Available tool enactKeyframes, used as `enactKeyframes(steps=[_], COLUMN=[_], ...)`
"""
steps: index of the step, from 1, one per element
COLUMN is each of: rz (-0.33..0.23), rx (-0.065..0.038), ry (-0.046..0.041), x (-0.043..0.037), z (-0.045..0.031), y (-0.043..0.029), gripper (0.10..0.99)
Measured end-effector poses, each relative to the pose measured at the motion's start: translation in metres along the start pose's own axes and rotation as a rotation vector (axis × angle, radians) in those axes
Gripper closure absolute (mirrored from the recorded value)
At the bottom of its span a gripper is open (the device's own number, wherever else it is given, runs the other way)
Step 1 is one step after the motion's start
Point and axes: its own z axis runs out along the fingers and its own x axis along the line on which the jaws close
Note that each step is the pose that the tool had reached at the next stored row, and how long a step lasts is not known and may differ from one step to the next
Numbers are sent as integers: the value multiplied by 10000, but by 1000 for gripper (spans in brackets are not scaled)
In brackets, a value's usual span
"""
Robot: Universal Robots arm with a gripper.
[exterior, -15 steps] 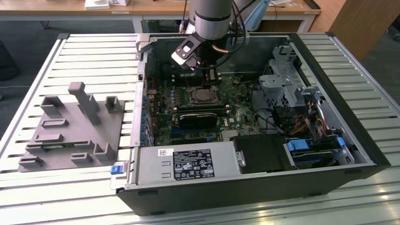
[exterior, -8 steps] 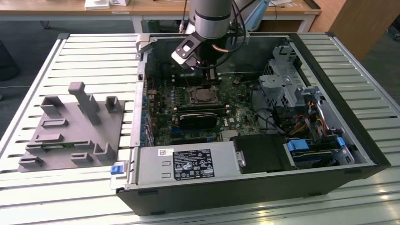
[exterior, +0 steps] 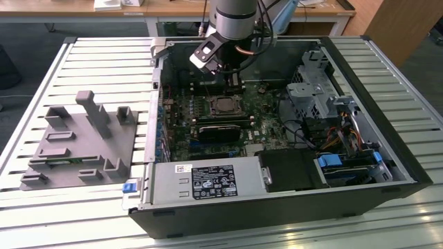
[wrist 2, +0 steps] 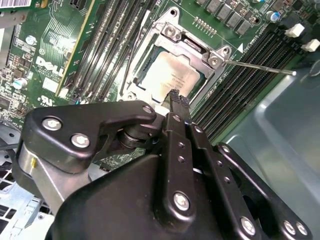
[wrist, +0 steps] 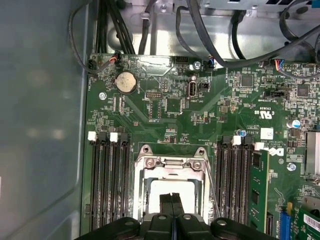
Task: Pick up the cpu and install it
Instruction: 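Install the first cpu locking lever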
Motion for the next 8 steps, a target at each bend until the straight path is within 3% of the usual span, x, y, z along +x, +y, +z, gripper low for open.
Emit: enactKeyframes(steps=[8], rz=[0], rx=[0], ry=[0], x=[0], z=[-40], y=[1], gripper=[980])
